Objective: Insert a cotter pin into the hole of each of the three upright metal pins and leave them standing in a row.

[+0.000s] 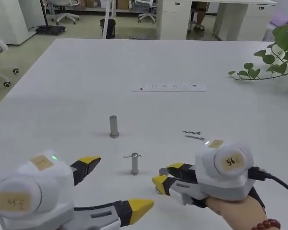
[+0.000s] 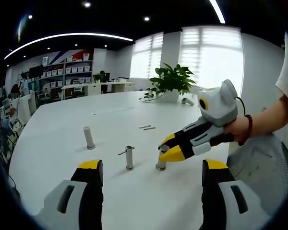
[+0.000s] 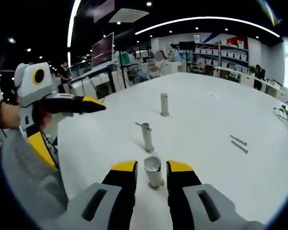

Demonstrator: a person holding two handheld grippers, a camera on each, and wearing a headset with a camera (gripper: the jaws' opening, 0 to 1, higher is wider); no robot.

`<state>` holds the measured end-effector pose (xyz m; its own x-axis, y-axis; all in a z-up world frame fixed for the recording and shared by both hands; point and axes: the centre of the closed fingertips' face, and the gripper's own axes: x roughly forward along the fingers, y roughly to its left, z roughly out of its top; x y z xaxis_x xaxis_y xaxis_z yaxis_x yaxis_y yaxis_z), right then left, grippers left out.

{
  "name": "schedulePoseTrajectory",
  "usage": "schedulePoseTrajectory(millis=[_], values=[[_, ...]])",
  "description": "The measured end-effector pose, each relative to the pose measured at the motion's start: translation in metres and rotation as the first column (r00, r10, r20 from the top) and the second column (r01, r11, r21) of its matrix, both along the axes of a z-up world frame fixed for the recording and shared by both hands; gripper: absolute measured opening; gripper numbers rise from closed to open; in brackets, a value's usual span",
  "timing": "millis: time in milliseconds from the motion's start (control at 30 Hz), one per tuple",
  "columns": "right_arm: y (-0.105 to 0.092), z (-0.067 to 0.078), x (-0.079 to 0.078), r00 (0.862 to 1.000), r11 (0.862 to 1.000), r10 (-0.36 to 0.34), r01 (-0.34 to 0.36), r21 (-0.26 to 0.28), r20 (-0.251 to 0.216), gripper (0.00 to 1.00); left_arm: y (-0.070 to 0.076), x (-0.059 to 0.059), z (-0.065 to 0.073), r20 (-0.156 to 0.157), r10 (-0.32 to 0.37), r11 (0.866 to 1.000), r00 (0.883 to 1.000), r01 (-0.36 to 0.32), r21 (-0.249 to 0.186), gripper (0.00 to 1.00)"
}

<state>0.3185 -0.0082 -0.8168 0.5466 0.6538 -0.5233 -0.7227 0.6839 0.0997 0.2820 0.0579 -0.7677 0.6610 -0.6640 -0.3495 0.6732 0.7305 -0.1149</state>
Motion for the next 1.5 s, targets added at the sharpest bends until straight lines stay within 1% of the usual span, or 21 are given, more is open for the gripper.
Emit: schedulePoseTrajectory(millis=[100, 167, 233, 367, 400, 500, 567, 600, 667, 800, 867, 900, 933, 1033, 1133, 1267, 1367, 1433, 1500], values=[[-0.002, 0.006, 0.001, 1.000, 1.000, 0.005, -0.005, 0.017, -0.004, 0.30, 0.000, 0.000, 0.000, 0.003, 0.001, 1.000, 1.000, -0.001, 0.003, 0.85], [-0.003, 0.010, 0.003, 1.000, 0.999, 0.001, 0.000, 0.038, -0.009, 0.30, 0.001, 0.001, -0.001, 0.000, 0.003, 1.000, 1.000, -0.003, 0.002, 0.85], [-0.006, 0.014, 0.004, 1.000, 0.998, -0.001, 0.003, 0.070, -0.026, 0.30, 0.001, 0.001, -0.001, -0.002, 0.004, 1.000, 1.000, -0.004, 0.001, 0.85], [-0.013, 0.021, 0.008, 1.000, 0.997, 0.000, 0.002, 0.077, -0.023, 0.30, 0.001, 0.001, -0.003, -0.003, 0.007, 1.000, 1.000, -0.007, 0.004, 0.85], [-0.017, 0.025, 0.010, 1.000, 0.996, -0.002, 0.004, 0.086, -0.027, 0.30, 0.001, 0.002, -0.003, -0.004, 0.008, 1.000, 1.000, -0.008, 0.004, 0.85], [-0.023, 0.029, 0.015, 0.999, 0.995, -0.008, 0.012, 0.102, -0.034, 0.30, 0.001, 0.003, -0.003, -0.004, 0.010, 1.000, 1.000, -0.010, 0.002, 0.84], [-0.029, 0.030, 0.021, 1.000, 0.996, -0.008, 0.010, 0.090, -0.028, 0.28, 0.000, 0.003, -0.003, -0.005, 0.010, 1.000, 1.000, -0.010, 0.001, 0.84], [-0.034, 0.028, 0.024, 0.999, 0.997, -0.007, 0.009, 0.071, -0.031, 0.28, 0.000, 0.003, -0.003, -0.003, 0.010, 1.000, 1.000, -0.010, 0.000, 0.84], [-0.044, 0.027, 0.032, 1.000, 0.999, -0.009, 0.010, 0.040, -0.021, 0.28, -0.001, 0.003, -0.003, -0.003, 0.009, 1.000, 1.000, -0.009, -0.001, 0.84], [-0.058, 0.025, 0.046, 1.000, 1.000, -0.020, 0.020, 0.009, -0.024, 0.27, 0.000, 0.003, -0.003, -0.004, 0.013, 1.000, 1.000, -0.013, -0.002, 0.83], [-0.064, 0.022, 0.052, 1.000, 1.000, -0.004, 0.004, -0.021, -0.020, 0.27, 0.000, 0.003, -0.003, -0.003, 0.014, 1.000, 1.000, -0.014, -0.002, 0.82], [-0.069, 0.018, 0.055, 1.000, 0.999, 0.002, -0.003, -0.054, -0.024, 0.27, 0.000, 0.004, -0.003, -0.004, 0.016, 1.000, 1.000, -0.016, -0.004, 0.82], [-0.072, 0.015, 0.058, 1.000, 0.997, 0.004, -0.006, -0.070, -0.026, 0.27, 0.001, 0.004, -0.004, -0.005, 0.019, 1.000, 1.000, -0.019, -0.004, 0.82], [-0.079, 0.012, 0.068, 1.000, 0.996, 0.004, -0.005, -0.087, -0.019, 0.25, 0.003, 0.005, -0.005, -0.009, 0.028, 1.000, 1.000, -0.028, -0.001, 0.82], [-0.086, 0.008, 0.077, 1.000, 0.994, 0.005, -0.008, -0.110, -0.029, 0.25, 0.004, 0.006, -0.006, -0.006, 0.035, 0.999, 0.999, -0.035, 0.000, 0.83], [-0.094, 0.001, 0.090, 0.999, 0.988, 0.015, -0.020, -0.155, -0.029, 0.24, 0.006, 0.008, -0.006, -0.003, 0.043, 0.999, 0.999, -0.043, -0.003, 0.83], [-0.099, -0.003, 0.099, 0.999, 0.986, 0.010, -0.016, -0.163, -0.041, 0.24, 0.006, 0.009, -0.006, -0.003, 0.045, 0.999, 0.999, -0.045, -0.006, 0.84], [-0.104, -0.008, 0.106, 0.999, 0.978, 0.019, -0.026, -0.207, -0.035, 0.23, 0.007, 0.009, -0.008, -0.007, 0.043, 0.999, 0.999, -0.043, 0.008, 0.84], [-0.107, -0.012, 0.112, 0.999, 0.975, 0.019, -0.027, -0.219, -0.038, 0.22, 0.007, 0.009, -0.009, -0.007, 0.042, 0.999, 0.999, -0.042, 0.010, 0.84]])
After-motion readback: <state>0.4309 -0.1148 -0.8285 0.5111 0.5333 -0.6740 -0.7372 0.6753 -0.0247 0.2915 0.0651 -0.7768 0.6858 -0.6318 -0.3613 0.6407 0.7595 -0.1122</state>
